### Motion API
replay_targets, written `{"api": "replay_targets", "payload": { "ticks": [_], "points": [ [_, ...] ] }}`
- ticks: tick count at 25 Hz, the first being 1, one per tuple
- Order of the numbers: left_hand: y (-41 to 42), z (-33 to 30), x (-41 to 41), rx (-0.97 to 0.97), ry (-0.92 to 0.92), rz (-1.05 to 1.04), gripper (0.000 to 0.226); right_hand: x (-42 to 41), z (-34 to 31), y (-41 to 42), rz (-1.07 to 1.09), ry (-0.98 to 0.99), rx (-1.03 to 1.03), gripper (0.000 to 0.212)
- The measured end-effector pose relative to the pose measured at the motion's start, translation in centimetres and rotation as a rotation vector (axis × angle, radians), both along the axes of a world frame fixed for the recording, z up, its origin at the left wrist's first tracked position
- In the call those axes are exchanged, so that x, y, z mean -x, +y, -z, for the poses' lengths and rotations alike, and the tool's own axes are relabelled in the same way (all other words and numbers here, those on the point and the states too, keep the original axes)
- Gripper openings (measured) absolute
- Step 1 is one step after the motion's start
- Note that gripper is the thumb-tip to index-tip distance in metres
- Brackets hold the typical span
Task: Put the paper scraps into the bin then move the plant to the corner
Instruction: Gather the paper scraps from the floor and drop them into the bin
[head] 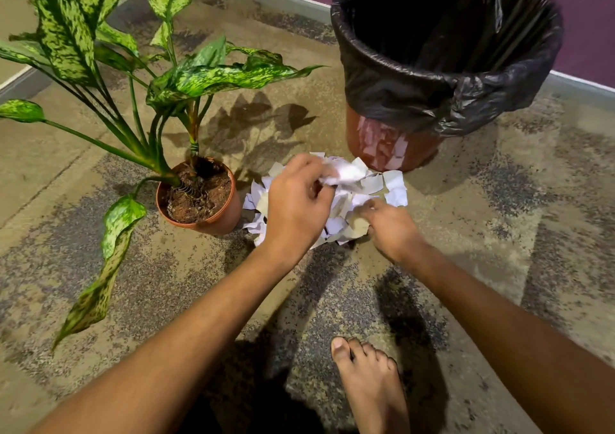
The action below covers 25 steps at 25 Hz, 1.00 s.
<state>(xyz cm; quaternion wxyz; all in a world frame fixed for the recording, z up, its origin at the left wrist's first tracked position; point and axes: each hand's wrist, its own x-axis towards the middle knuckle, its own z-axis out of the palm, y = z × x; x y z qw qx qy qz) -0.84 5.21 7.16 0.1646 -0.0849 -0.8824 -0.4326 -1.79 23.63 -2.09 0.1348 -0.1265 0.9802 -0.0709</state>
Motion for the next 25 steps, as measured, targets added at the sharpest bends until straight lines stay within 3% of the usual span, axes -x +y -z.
{"api": "replay_targets", "payload": {
  "ticks": [5, 9, 12, 15, 16, 19, 20, 23, 24, 25],
  "points": [
    [3.8, -7.9, 1.8, -0.085, 0.323, 0.003, 0.006, 0.6, -5.9, 0.9, 0.128, 0.227, 0.11, 0.044],
    [6.2, -12.6, 4.2, 0.064, 0.494, -0.015, 0.011, 1.0, -12.8, 2.2, 0.165, 0.547, 0.379, 0.036],
    [7.2, -13.8, 7.2, 0.255, 0.403, -0.096, 0.018, -0.1, -17.4, 3.7, 0.125, 0.568, 0.618, 0.039],
    [8.0, -13.6, 9.6, 0.328, 0.269, -0.092, 0.022, 1.8, -19.2, 5.9, 0.102, 0.597, 0.781, 0.041],
    [8.1, -13.4, 9.9, 0.338, 0.242, -0.068, 0.023, 2.2, -17.6, 5.4, 0.114, 0.541, 0.686, 0.044],
    [8.0, -12.9, 10.3, 0.286, 0.208, 0.001, 0.037, -3.9, -4.5, 2.0, 0.22, -0.074, 0.124, 0.055],
    [7.8, -12.6, 10.0, 0.237, 0.223, 0.004, 0.04, -7.2, -0.8, 1.1, 0.211, -0.141, 0.033, 0.053],
    [7.1, -11.1, 8.2, 0.05, 0.35, 0.032, 0.039, -22.0, 5.6, -4.6, 0.045, -0.348, 0.144, 0.043],
    [6.9, -10.2, 7.2, 0.01, 0.393, 0.061, 0.038, -23.4, 5.2, -6.2, 0.072, -0.548, 0.17, 0.038],
    [6.8, -9.1, 6.2, -0.004, 0.417, 0.099, 0.038, -22.7, 4.1, -6.3, 0.107, -0.564, 0.093, 0.033]
  ]
}}
